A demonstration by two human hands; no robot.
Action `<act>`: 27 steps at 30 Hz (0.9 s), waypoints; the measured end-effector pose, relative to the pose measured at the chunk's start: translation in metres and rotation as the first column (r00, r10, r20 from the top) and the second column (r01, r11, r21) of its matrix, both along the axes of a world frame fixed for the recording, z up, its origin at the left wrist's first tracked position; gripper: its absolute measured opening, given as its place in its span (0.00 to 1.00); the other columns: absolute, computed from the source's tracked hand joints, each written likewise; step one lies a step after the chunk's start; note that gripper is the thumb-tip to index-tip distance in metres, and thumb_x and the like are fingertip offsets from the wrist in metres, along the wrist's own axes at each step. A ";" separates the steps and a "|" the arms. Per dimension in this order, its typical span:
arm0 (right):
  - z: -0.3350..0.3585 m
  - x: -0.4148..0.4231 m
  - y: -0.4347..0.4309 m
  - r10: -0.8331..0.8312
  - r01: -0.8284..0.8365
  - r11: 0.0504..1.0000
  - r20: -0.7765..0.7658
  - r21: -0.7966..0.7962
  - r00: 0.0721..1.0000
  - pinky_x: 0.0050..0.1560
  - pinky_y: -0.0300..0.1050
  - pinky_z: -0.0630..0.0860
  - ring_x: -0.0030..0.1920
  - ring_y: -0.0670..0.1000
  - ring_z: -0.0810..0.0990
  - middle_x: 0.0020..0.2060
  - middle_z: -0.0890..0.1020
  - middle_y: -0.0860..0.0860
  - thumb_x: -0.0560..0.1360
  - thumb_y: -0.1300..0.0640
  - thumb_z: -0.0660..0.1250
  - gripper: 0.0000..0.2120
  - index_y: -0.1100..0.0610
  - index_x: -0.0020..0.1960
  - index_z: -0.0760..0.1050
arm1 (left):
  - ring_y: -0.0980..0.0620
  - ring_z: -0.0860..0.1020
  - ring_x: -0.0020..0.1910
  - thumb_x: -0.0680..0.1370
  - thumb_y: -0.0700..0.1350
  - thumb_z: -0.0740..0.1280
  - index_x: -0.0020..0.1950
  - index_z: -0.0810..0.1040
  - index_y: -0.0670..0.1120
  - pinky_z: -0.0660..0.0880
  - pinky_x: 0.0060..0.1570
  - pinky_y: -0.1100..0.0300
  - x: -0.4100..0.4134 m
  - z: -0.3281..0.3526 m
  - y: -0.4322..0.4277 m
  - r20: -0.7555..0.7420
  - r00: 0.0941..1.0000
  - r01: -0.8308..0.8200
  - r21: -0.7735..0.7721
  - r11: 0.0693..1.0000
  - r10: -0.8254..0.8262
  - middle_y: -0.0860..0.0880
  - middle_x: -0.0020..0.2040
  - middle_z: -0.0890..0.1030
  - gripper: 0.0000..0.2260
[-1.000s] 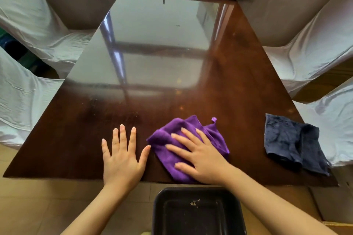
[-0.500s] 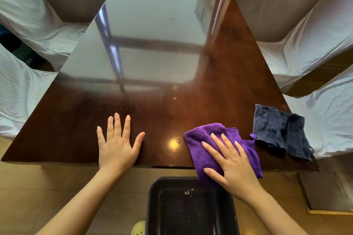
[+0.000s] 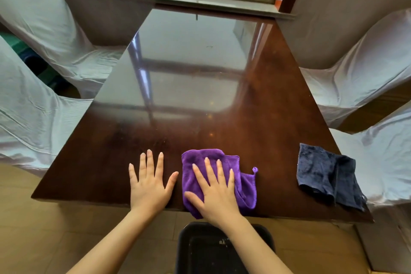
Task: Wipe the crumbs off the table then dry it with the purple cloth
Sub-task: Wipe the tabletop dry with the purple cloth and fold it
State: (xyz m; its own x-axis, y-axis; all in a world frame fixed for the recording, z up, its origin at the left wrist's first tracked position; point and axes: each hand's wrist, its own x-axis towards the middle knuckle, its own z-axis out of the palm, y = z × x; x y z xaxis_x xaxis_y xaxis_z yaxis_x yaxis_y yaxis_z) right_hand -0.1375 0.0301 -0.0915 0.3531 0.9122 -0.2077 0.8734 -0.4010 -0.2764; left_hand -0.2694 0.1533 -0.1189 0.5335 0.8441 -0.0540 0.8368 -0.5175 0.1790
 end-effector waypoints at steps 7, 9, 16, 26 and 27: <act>0.021 0.043 -0.058 0.078 -0.077 0.994 -0.001 -0.077 0.997 0.74 0.48 0.41 0.75 0.50 0.37 0.75 0.38 0.47 0.71 0.45 0.66 0.44 0.42 0.74 0.38 | 0.46 0.46 0.75 0.70 0.72 0.47 0.74 0.52 0.52 0.37 0.72 0.52 0.005 0.023 -0.027 0.211 0.875 0.457 -0.067 0.887 -0.435 0.49 0.75 0.48 0.38; 0.024 0.046 -0.061 0.095 -0.094 0.992 0.003 -0.088 0.996 0.74 0.43 0.49 0.76 0.49 0.44 0.76 0.44 0.49 0.74 0.58 0.64 0.40 0.45 0.75 0.42 | 0.46 0.59 0.73 0.69 0.71 0.54 0.72 0.63 0.51 0.50 0.71 0.52 0.006 0.020 -0.049 0.101 0.771 0.627 0.046 0.777 -0.628 0.47 0.74 0.61 0.37; 0.040 0.046 -0.043 0.138 -0.136 0.982 0.004 -0.129 0.990 0.70 0.42 0.61 0.73 0.49 0.61 0.73 0.63 0.47 0.77 0.54 0.62 0.25 0.45 0.72 0.59 | 0.59 0.79 0.56 0.61 0.54 0.76 0.51 0.82 0.56 0.76 0.55 0.63 0.001 0.029 -0.040 0.116 0.712 0.681 0.127 0.721 -0.692 0.58 0.54 0.83 0.19; 0.058 -0.029 0.090 0.186 -0.160 0.974 -0.160 0.161 0.969 0.57 0.48 0.74 0.59 0.54 0.77 0.60 0.79 0.50 0.77 0.54 0.60 0.14 0.49 0.62 0.73 | 0.48 0.84 0.43 0.63 0.38 0.75 0.46 0.83 0.45 0.81 0.37 0.56 -0.076 0.075 0.078 0.143 0.894 0.419 0.068 0.905 -0.425 0.47 0.44 0.86 0.13; 0.055 -0.040 0.102 0.201 -0.177 0.970 -0.145 0.164 0.969 0.58 0.49 0.73 0.61 0.55 0.76 0.62 0.78 0.52 0.77 0.54 0.60 0.15 0.50 0.63 0.72 | 0.48 0.84 0.44 0.61 0.37 0.76 0.46 0.83 0.45 0.81 0.39 0.55 -0.084 0.078 0.089 0.104 0.902 0.412 0.082 0.907 -0.419 0.47 0.44 0.86 0.14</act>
State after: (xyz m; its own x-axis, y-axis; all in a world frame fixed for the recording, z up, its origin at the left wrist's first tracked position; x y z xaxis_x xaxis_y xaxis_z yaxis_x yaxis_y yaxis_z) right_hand -0.1771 0.1319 -0.0362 0.1443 0.9840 -0.1041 0.8692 -0.1764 -0.4620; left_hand -0.3538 0.2419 -0.0405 0.8361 0.5439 0.0713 0.5184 -0.8259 0.2218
